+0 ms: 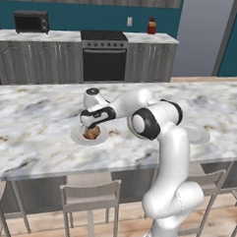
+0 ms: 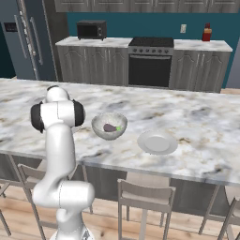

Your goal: Pick the chicken drumstick and eggplant from their plates and place them in the bowl. Then put the bowl in the fridge.

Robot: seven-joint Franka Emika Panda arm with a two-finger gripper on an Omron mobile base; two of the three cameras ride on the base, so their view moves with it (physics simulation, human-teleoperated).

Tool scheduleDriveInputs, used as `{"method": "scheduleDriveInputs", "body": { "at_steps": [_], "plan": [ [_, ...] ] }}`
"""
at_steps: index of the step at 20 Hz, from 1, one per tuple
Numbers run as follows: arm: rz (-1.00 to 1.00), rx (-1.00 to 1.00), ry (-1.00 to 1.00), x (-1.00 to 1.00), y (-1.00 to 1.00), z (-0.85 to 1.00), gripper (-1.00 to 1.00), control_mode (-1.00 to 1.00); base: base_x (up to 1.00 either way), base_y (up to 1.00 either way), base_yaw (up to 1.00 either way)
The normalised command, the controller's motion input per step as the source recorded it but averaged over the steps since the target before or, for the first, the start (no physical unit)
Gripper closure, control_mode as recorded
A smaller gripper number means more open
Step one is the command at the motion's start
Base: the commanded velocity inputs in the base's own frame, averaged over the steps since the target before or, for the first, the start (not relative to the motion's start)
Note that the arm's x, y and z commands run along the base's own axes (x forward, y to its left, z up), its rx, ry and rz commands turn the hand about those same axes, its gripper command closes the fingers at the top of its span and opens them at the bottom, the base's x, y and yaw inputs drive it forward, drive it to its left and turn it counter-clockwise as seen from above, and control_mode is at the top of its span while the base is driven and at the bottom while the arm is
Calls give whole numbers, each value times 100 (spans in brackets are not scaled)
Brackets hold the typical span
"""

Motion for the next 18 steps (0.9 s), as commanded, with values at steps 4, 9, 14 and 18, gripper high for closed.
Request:
{"method": "scheduleDriveInputs", "body": {
  "at_steps": [4, 9, 14, 18],
  "plan": [
    [0, 0, 0, 22, 14, -9, -100, -100, 0, 0, 0],
    [0, 0, 0, 16, 13, -4, -100, -100, 0, 0, 0],
    [0, 0, 0, 15, 13, -11, -100, -100, 0, 0, 0],
    [0, 0, 1, 11, 0, -21, -100, -100, 0, 0, 0]
  ]
}}
